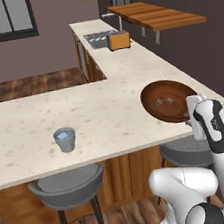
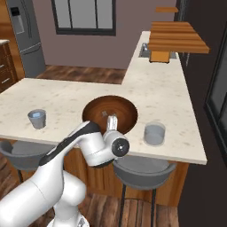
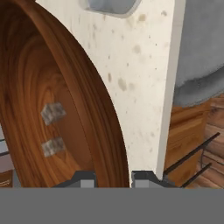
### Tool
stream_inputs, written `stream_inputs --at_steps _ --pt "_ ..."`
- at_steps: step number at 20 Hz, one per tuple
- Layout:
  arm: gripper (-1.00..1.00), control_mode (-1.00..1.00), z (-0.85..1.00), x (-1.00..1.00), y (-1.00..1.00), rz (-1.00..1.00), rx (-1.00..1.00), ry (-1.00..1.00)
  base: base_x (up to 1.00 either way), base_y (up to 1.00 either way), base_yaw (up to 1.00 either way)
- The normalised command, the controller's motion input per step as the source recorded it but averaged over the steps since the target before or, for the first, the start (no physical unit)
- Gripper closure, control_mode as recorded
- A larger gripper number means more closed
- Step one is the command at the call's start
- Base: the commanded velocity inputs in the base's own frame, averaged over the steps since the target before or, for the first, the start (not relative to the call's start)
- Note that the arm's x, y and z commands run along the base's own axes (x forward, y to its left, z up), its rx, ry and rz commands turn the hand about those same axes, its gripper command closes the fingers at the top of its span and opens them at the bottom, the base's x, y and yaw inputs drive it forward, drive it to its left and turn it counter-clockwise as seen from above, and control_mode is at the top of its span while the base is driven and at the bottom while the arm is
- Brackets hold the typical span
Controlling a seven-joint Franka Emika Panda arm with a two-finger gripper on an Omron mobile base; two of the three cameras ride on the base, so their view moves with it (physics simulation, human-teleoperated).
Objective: There are four ice cubes in the ice bowl. Place two ice cubes in each glass of water.
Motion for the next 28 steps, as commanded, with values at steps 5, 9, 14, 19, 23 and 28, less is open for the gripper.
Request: stream_inputs --at_steps 5,9,14,19,23,28 --pt "1.0 1.0 0.0 0.0 0.0 0.0 0.0 0.0 0.47 -0.57 0.0" --pt "1.0 1.0 0.0 0.0 0.0 0.0 0.0 0.0 0.53 -0.25 0.0" --pt "1.0 1.0 0.0 0.0 0.0 0.0 0.0 0.0 0.42 -0.17 0.02" --pt "1.0 -1.0 0.0 0.0 0.0 0.0 0.0 0.0 0.01 -0.06 0.04" --pt "1.0 -1.0 0.0 0.0 0.0 0.0 0.03 0.0 0.0 0.0 0.0" --pt "1.0 -1.0 0.0 0.0 -0.05 0.0 0.1 0.0 0.0 0.0 0.0"
